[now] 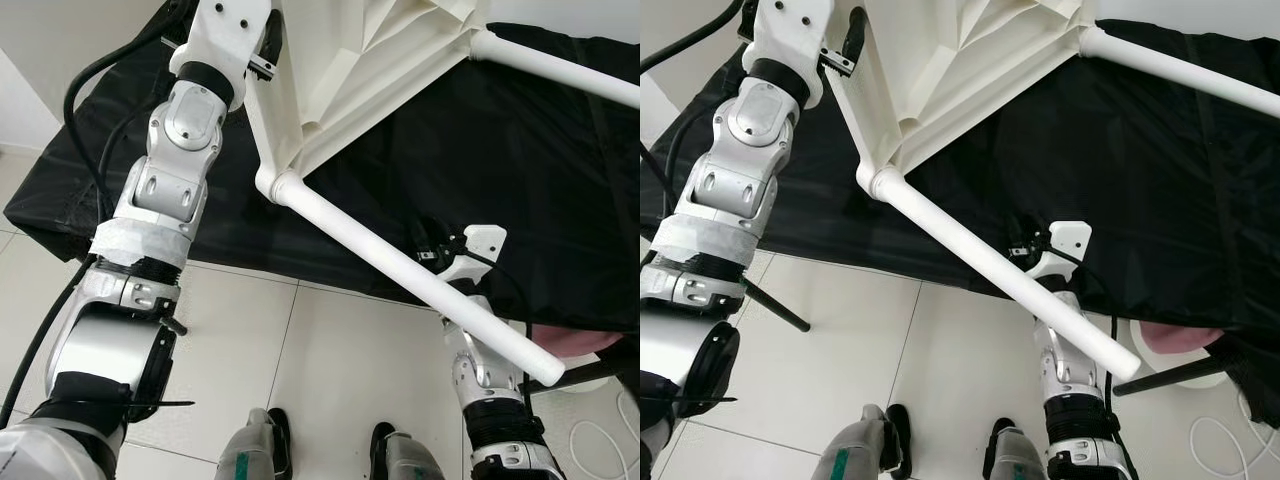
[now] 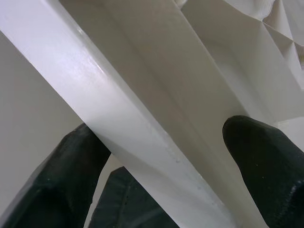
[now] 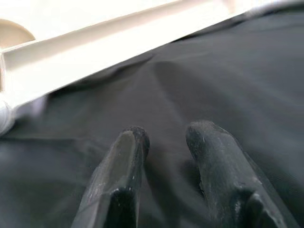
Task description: Building children table
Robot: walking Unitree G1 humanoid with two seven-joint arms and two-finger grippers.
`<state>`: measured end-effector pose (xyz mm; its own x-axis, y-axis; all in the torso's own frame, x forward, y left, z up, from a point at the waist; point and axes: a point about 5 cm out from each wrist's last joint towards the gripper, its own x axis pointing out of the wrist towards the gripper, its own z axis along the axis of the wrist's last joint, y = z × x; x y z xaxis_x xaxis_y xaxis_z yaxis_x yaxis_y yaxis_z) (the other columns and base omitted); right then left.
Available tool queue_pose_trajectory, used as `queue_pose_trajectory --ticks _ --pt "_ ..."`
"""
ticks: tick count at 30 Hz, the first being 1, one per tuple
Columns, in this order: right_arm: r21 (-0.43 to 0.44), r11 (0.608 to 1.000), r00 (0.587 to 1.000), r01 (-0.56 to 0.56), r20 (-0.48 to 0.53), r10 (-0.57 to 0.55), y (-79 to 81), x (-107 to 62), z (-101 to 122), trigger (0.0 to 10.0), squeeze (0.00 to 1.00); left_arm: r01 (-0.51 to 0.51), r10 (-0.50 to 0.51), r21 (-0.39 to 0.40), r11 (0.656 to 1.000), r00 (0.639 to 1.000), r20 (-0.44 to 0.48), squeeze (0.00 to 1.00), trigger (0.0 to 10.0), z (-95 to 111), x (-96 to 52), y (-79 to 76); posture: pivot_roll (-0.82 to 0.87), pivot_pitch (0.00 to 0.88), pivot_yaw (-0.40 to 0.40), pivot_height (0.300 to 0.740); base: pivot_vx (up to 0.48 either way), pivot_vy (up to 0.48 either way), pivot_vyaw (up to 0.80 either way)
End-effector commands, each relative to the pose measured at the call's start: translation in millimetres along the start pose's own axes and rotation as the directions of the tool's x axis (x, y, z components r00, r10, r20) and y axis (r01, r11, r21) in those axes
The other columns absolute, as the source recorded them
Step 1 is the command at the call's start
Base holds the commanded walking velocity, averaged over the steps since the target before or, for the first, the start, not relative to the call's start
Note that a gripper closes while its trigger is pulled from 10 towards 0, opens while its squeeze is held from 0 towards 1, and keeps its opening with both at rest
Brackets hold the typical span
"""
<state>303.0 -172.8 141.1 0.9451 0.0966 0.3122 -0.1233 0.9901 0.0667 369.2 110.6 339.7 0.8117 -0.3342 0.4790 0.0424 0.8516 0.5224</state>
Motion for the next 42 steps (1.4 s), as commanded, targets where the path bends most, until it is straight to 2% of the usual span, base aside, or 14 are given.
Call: queue_pose_trajectory --ticks 1,3,4,11,12,14,15,18,24,28,31,33,35,42 --pt "-0.082 0.994 0.997 0.068 -0.021 -0.07 -6.5 -18.9 -9.0 10.0 0.0 0.032 -0.032 0.021 0.999 0.999 0.009 0.0 10.0 -0.7 -3.3 -3.0 -0.04 0.212 0.107 0.74 0.0 0.0 0.0" --pt "-0.119 0.991 0.998 0.063 0.006 -0.062 -4.6 -24.4 -6.1 10.0 0.0 0.033 -0.033 0.027 0.999 0.999 0.01 0.01 10.0 -0.9 -3.8 -2.5 -0.04 0.216 0.11 0.74 0.0 0.0 0.0" --pt "-0.173 0.981 0.996 0.085 0.035 -0.08 -3.8 -34.4 -1.8 10.0 0.0 0.03 -0.03 0.014 0.999 1.0 0.008 1.0 10.0 -2.1 -4.7 -1.6 -0.04 0.22 0.116 0.74 0.0 0.0 0.0" --pt "-0.25 0.954 0.986 0.164 0.065 -0.153 -9.7 -44.5 3.8 10.0 0.0 0.071 -0.071 0.017 0.997 0.997 0.029 1.0 10.0 0.1 -8.3 -6.0 -0.05 0.231 0.131 0.74 0.0 0.0 0.0" --pt "-0.273 0.942 0.981 0.193 0.071 -0.181 -13.3 -46.4 4.5 10.0 0.0 0.098 -0.099 0.026 0.995 0.994 0.037 0.16 10.0 1.3 -10.2 -9.3 -0.05 0.234 0.134 0.74 0.0 0.0 0.0" --pt "-0.275 0.941 0.98 0.199 0.071 -0.186 -14.3 -46.9 4.6 10.0 0.0 0.108 -0.109 0.028 0.994 0.993 0.04 0.16 10.0 1.7 -10.8 -10.4 -0.05 0.234 0.134 0.74 0.0 0.0 0.0" --pt "-0.286 0.931 0.974 0.226 0.078 -0.212 -16.2 -49.9 4.5 10.0 0.0 0.132 -0.133 0.021 0.991 0.99 0.051 0.0 10.0 3.5 -13.0 -11.2 -0.05 0.236 0.139 0.74 0.0 0.0 0.0" --pt "-0.291 0.927 0.971 0.237 0.082 -0.223 -16.7 -51.1 4.6 10.0 0.0 0.14 -0.14 0.018 0.99 0.989 0.055 0.0 10.0 4.2 -13.7 -11.2 -0.05 0.236 0.139 0.74 0.0 0.0 0.0" --pt "-0.347 0.901 0.965 0.262 0.064 -0.256 -20.4 -60.4 1.8 10.0 0.0 0.26 -0.255 -0.032 0.965 0.96 0.119 0.0 10.0 13.5 -25.4 -11.6 -0.04 0.24 0.14 0.74 0.0 0.0 0.0" --pt "-0.367 0.889 0.96 0.275 0.045 -0.278 -22.5 -64.9 -1.5 10.0 0.0 0.333 -0.31 -0.164 0.929 0.939 0.149 0.0 10.0 16.6 -39.3 0.0 -0.04 0.245 0.138 0.74 0.0 0.0 0.0" --pt "-0.369 0.889 0.96 0.271 0.043 -0.276 -22.0 -64.7 -2.0 10.0 0.0 0.356 -0.331 -0.19 0.915 0.931 0.151 0.0 10.0 17.2 -43.0 1.9 -0.04 0.245 0.138 0.74 0.0 0.0 0.0" --pt "-0.372 0.889 0.961 0.268 0.039 -0.274 -21.4 -63.8 -3.1 10.0 0.0 0.396 -0.366 -0.233 0.888 0.916 0.161 0.0 10.0 19.8 -53.1 7.9 -0.04 0.248 0.133 0.74 0.0 0.0 0.0" --pt "-0.372 0.889 0.961 0.268 0.039 -0.274 -21.4 -63.8 -3.1 10.0 0.0 0.396 -0.366 -0.233 0.888 0.916 0.161 0.0 10.0 19.8 -53.1 7.9 -0.04 0.248 0.133 0.74 0.0 0.0 0.0" --pt "-0.386 0.888 0.965 0.251 0.032 -0.259 -21.4 -59.7 -4.6 10.0 0.0 0.487 -0.488 -0.355 0.798 0.868 0.093 0.0 10.0 15.2 -83.5 24.5 -0.03 0.251 0.128 0.74 0.0 0.0 0.0"
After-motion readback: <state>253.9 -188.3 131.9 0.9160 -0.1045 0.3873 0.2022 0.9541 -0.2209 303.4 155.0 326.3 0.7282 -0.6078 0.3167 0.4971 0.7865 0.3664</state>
